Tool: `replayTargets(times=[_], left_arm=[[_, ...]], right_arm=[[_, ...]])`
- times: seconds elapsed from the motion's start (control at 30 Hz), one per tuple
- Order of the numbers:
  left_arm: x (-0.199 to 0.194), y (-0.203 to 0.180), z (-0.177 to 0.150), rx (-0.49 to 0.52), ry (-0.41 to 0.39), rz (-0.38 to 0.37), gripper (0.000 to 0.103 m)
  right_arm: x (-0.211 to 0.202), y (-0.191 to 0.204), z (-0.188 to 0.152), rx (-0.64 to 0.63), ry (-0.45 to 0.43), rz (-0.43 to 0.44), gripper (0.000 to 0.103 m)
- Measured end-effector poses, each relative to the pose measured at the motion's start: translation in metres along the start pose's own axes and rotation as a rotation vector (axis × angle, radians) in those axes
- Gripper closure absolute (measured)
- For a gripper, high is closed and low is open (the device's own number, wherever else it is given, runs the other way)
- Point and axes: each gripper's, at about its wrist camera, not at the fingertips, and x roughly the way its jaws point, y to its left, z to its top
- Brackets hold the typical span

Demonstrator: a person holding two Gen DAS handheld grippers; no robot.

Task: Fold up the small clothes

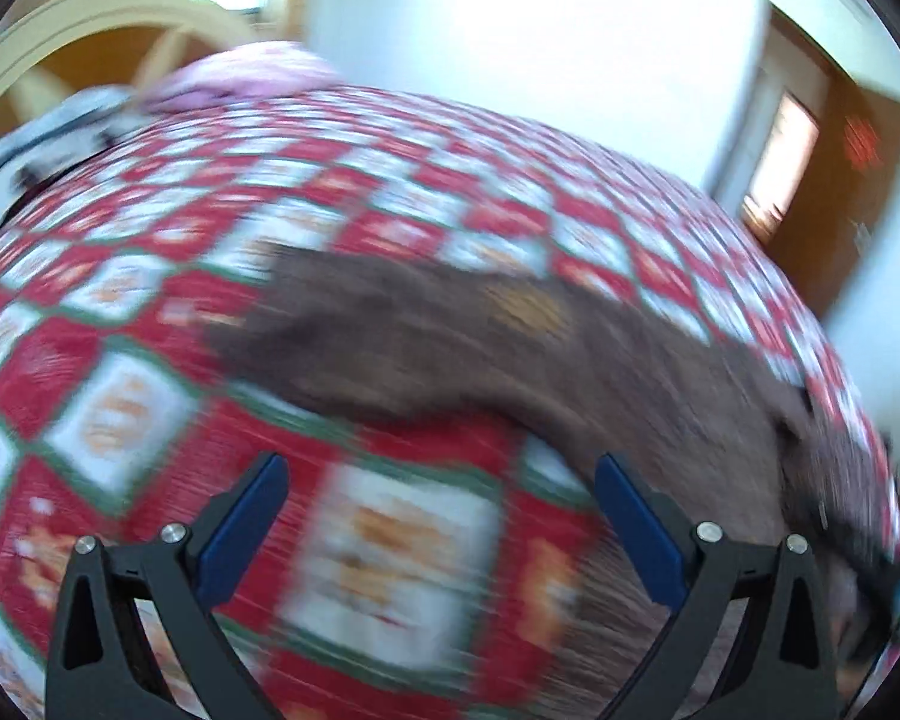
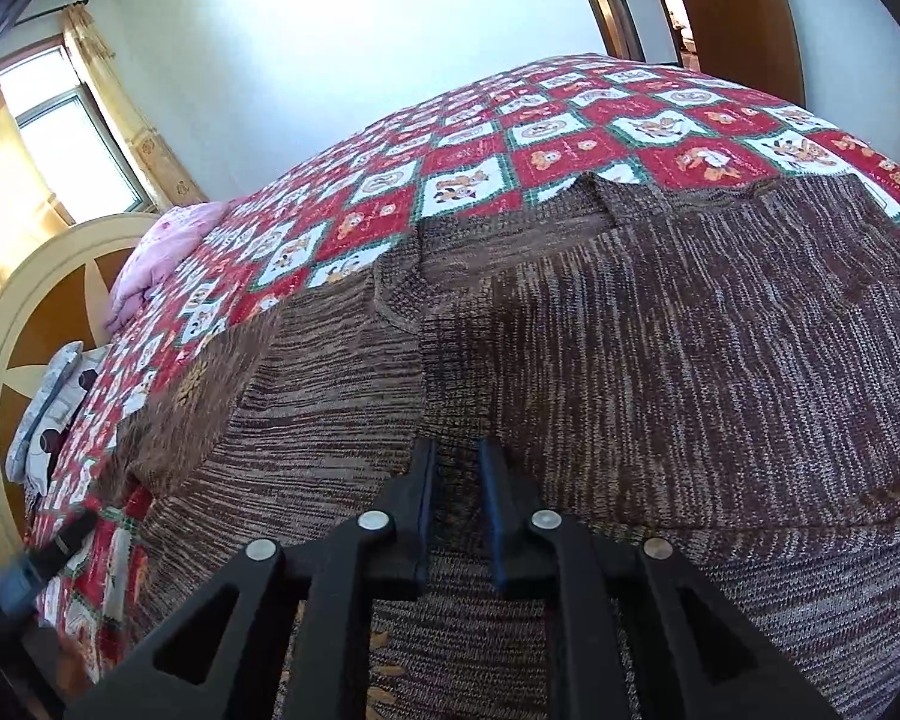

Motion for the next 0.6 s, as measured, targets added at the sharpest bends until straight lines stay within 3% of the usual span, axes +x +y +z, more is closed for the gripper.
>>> replayTargets(times=[0.07, 0.1, 0.13, 0.2, 0.33, 0.47, 0.6], left_arm=[[0.003, 0.032, 0.017, -0.103, -0.015, 0.037, 0.0], [0.007, 0.045, 0.024, -0.144, -0.013, 0.046, 0.0], [0.011, 0.058, 0.031, -0.187, -0.008, 0.054, 0.0], [0.019, 0.071, 0.039, -0.243, -0.011, 0.041, 0.002], [0.046, 0.085, 0.046, -0.316, 0.032, 0.015, 0.019], [0.071, 0.09, 0.039, -0.427, 0.112, -0.075, 0.02], [0.075, 0.085, 0.038, -0.45, 0.074, -0.063, 0.019]], right_arm=[[-0.006, 0.002, 0.0, -0.013, -0.021, 0.026, 0.063], [-0.011, 0.004, 0.0, -0.02, -0.044, 0.026, 0.047], [-0.016, 0.006, 0.0, -0.028, -0.07, 0.019, 0.037], [-0.03, 0.012, 0.001, -0.059, -0.142, 0.008, 0.037], [-0.045, 0.023, 0.0, -0.122, -0.226, -0.035, 0.037], [-0.048, 0.026, 0.001, -0.138, -0.238, -0.039, 0.037], [-0.045, 0.026, 0.001, -0.145, -0.219, -0.047, 0.037]])
